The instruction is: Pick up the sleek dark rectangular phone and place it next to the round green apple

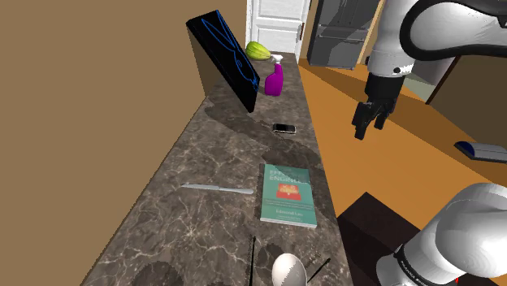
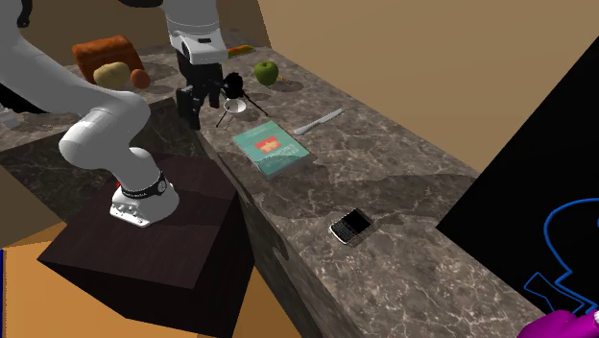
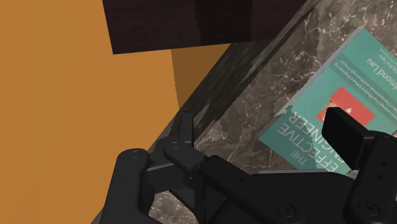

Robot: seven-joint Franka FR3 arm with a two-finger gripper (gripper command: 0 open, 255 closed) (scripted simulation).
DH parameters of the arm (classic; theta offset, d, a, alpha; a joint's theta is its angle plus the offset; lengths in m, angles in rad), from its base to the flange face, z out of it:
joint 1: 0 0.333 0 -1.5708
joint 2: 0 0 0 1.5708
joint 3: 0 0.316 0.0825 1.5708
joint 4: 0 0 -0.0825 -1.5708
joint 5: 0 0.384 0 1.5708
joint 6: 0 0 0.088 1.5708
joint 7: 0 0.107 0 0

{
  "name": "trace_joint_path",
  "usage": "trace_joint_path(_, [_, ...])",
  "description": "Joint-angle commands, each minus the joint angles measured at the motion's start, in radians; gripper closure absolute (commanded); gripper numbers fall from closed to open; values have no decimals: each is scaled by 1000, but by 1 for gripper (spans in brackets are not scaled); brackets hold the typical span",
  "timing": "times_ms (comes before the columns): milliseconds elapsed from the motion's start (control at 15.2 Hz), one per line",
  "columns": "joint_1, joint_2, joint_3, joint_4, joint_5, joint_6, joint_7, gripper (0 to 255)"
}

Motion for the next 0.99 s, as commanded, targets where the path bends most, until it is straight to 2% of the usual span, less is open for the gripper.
trace_joint_path(0, [0, 0, 0, 0, 0, 0, 0, 0])
trace_joint_path(462, [6, 187, -99, 8, -64, 215, -201, 0])
trace_joint_path(924, [22, 423, -180, 93, -75, 403, -397, 0])
